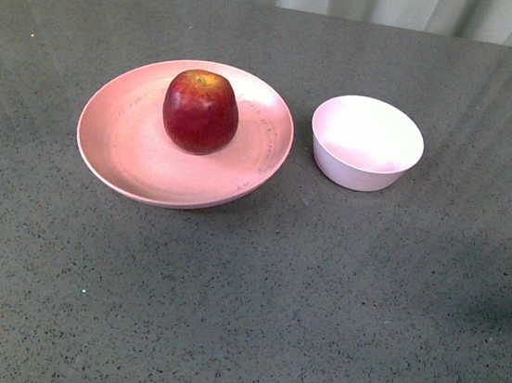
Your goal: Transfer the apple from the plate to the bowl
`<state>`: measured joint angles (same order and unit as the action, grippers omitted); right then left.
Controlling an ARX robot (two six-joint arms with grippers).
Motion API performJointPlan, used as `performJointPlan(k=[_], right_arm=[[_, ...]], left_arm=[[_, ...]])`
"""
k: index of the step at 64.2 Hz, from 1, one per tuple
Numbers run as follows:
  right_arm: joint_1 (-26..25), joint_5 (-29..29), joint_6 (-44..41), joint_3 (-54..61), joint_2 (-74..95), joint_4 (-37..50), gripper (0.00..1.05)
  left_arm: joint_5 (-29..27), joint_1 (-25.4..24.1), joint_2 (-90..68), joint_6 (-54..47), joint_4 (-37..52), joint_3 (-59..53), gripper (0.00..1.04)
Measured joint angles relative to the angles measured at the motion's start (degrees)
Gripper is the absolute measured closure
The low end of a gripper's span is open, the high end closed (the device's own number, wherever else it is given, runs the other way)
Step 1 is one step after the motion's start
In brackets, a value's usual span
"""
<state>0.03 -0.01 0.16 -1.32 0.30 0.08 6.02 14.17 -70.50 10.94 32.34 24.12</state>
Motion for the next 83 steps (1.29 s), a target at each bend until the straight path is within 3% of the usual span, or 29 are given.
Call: performJointPlan(k=[14, 29, 83], right_arm=[[0.0, 0.0, 0.0, 0.0, 0.0, 0.0, 0.09], [0.0, 0.0, 0.0, 0.0, 0.0, 0.0, 0.09], [0.0, 0.0, 0.0, 0.0, 0.0, 0.0, 0.09]], left_arm=[[-3.91, 3.96, -17.66, 1.05, 6.12, 7.63, 0.09], [-7.32, 6.6, -29.83, 0.15, 6.62, 16.26, 0.09], [-13.0, 10.93, -45.48, -3.39, 3.28, 27.21, 0.09]])
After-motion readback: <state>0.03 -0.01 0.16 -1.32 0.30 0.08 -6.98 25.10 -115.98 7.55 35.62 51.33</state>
